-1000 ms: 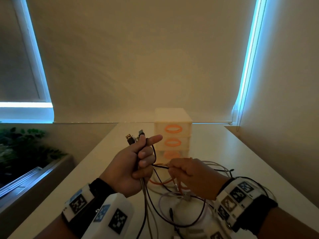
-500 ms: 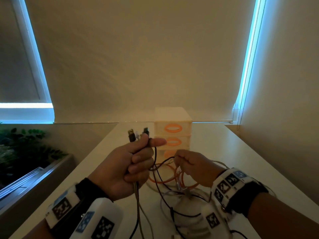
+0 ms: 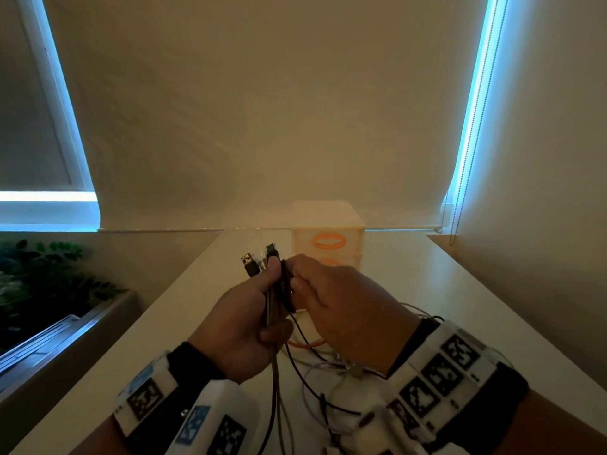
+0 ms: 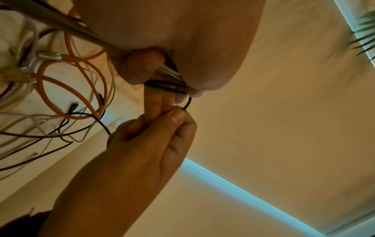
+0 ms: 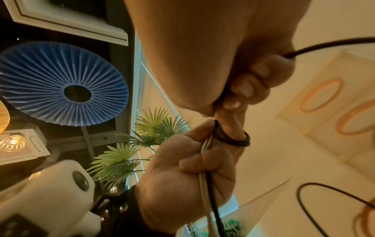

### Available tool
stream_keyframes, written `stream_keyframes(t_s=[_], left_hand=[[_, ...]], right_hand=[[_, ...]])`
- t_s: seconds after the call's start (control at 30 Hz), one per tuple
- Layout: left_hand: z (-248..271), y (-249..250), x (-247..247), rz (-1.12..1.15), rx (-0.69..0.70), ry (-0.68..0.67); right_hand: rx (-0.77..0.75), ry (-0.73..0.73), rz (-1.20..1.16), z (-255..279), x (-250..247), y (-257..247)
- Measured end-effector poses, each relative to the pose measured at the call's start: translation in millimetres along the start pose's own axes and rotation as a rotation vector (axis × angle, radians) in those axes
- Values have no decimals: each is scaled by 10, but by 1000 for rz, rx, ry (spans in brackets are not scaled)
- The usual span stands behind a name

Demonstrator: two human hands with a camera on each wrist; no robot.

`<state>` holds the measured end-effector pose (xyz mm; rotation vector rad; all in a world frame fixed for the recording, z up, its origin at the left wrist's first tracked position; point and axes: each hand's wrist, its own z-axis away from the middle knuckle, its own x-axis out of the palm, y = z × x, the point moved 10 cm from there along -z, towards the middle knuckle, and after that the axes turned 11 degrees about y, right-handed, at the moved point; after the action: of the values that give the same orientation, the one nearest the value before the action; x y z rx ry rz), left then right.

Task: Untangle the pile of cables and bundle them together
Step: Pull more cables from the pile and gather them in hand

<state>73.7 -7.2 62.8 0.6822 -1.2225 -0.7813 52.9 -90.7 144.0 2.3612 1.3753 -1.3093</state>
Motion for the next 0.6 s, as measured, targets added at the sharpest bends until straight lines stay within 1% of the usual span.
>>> stream_keyframes(t_s=[0.1,0.17,0.23,0.3,0.33,0.47,0.6], left_hand=[[-9,34,-59,-9,56,56],[3,62,-43,8,58,66],[11,77,22,74,33,34],[27,109,73,135,18,-2],[30,111,92,146,12,-16],[-7,102,104,126,2,-40],[-48,122,94,75,15,-76]], right_hand=[[-95,-14,125,107,80,-47],[-126,-36,123,179,157,-67],[-66,-23,-47,199,166,0],[25,6,-243,172,175,217],[74,-20,-294,167,218,351],[236,-207,-342,200,411,735],[358,-281,-347,124,336,970]])
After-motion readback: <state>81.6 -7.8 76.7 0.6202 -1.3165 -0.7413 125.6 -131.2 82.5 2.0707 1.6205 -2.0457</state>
